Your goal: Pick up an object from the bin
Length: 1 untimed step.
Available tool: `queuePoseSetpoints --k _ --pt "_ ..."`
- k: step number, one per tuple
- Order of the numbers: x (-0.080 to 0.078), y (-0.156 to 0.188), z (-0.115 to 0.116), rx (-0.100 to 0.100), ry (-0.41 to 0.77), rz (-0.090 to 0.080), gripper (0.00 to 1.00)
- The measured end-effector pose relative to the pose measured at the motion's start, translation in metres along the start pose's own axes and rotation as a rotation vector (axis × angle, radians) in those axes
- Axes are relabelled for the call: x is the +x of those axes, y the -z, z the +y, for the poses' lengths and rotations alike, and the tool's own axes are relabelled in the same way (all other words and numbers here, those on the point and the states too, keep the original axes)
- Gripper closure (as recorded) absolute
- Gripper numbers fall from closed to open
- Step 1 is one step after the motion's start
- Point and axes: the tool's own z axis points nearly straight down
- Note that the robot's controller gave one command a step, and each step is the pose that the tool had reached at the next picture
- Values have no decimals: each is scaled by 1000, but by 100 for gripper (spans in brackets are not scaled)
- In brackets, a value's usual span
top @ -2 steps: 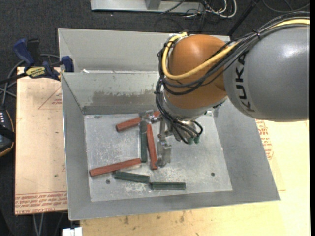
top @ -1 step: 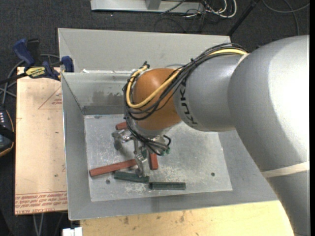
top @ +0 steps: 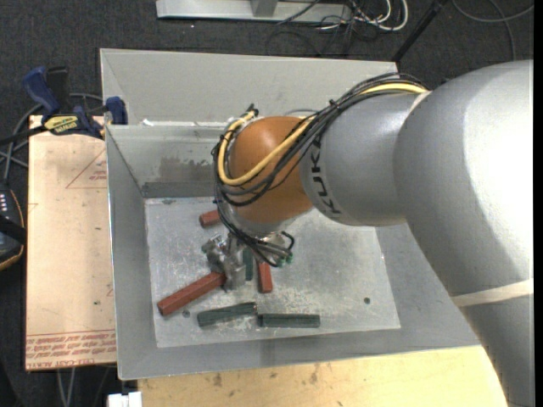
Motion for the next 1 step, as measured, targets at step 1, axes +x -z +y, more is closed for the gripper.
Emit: queuePoseSetpoints --k 1 --pt "-16 185 9 3 186 -10 100"
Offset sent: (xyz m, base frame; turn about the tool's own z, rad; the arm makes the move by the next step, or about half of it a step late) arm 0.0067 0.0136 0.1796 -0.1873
